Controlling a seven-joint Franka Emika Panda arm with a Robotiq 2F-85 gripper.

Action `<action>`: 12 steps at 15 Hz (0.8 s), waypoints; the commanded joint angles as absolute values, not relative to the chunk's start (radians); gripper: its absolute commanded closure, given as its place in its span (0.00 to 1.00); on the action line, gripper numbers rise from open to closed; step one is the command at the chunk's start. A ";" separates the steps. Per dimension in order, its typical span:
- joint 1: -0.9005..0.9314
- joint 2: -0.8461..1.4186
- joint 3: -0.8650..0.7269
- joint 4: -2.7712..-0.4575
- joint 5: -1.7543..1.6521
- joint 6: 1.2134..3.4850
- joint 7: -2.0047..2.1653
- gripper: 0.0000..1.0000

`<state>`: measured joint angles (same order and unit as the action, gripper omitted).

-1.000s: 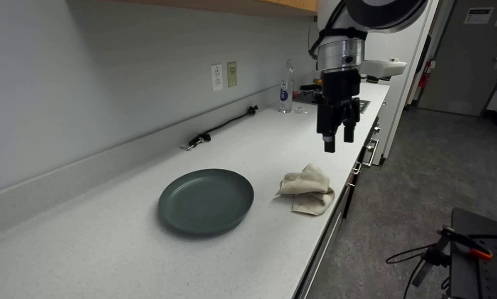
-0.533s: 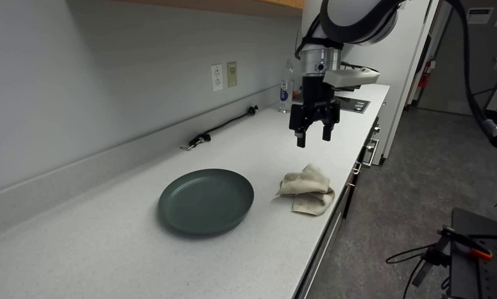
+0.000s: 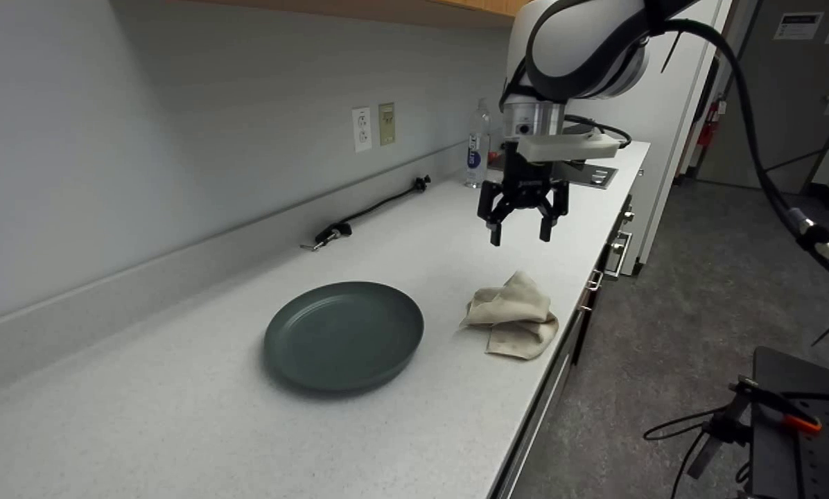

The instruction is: Lay the white cloth flat on the countertop

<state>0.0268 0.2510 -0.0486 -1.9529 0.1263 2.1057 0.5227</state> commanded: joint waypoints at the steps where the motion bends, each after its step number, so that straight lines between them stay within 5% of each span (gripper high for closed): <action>1: 0.022 0.295 -0.068 -1.930 0.139 2.120 0.603 0.00; 12: 0.004 0.328 -0.079 -1.936 0.176 2.111 0.619 0.00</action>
<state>0.0125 0.3010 -0.0725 -1.9536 0.1589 2.1067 0.6080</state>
